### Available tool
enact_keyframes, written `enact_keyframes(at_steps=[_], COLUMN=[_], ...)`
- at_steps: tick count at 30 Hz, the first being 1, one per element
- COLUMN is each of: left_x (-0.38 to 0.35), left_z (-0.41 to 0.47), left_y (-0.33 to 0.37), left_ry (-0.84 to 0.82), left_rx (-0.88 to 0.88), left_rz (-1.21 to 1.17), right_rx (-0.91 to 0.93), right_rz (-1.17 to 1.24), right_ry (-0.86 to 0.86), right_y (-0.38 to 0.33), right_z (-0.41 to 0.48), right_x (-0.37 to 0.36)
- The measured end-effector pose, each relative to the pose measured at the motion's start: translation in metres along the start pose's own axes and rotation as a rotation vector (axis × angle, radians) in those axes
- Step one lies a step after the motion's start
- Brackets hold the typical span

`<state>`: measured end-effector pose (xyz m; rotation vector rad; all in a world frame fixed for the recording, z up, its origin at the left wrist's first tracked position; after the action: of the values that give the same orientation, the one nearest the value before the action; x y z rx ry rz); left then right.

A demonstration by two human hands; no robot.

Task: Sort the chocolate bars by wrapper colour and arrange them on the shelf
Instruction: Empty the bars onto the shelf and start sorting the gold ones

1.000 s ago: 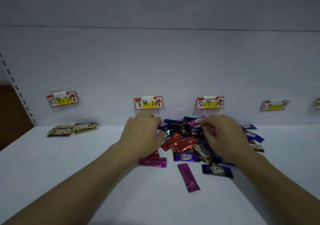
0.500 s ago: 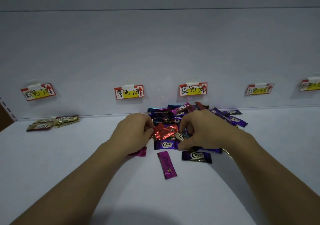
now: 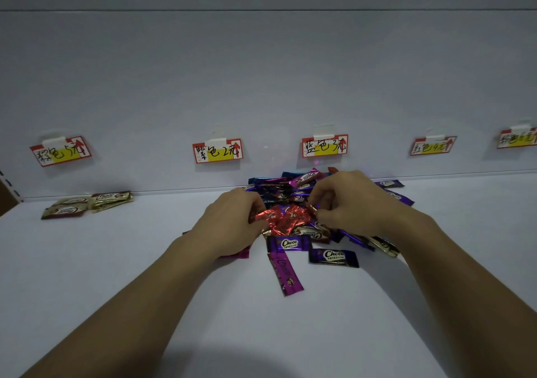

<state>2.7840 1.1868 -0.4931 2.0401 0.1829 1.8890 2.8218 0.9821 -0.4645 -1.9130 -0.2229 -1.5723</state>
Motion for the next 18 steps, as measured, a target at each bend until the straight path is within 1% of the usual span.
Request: enact_keyframes(at_steps=[3,9,10,12,13,15,16,18], left_x=[0.001,0.008,0.011,0.018,0.019,0.012,0.004,-0.009], left_z=[-0.002,-0.003,-0.004,-0.008,-0.01,-0.016,-0.017,-0.016], left_y=[-0.001,-0.006,-0.004,0.004,0.01,0.025,0.032,0.043], left_ry=[0.032,0.168,0.203,0.265,0.259,0.14,0.065,-0.032], left_rx=[0.026,0.039,0.02,-0.074,-0.14,-0.261,-0.309,-0.358], left_rz=[0.007,-0.011,-0.003,-0.027,-0.056,-0.061,-0.02,0.096], right_rx=[0.003,-0.005,-0.011,-0.024,-0.033,-0.061,-0.081,-0.106], right_rz=[0.022,0.017,0.026,0.041,0.041,0.038,0.047,0.083], right_ry=[0.029,0.049,0.057,0.081,0.102,0.161,0.19,0.225], right_y=[0.0,0.005,0.006,0.007,0.007,0.009,0.011,0.012], right_z=[0.0,0.003,0.003,0.004,0.005,0.004,0.003,0.001], right_x=[0.001,-0.001,-0.001,-0.001,-0.001,0.002,0.004,0.009])
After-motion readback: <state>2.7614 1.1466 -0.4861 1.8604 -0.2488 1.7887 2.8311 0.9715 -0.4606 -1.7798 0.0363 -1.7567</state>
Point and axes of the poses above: each hand's wrist, its own z-axis towards the middle knuckle, its own x-axis out of the back of the hand, y = z × x, the point moved 4 cm from there along z, towards the middle knuckle, and after that the axes turned 13 degrees about -y, right-handed, at the moved point
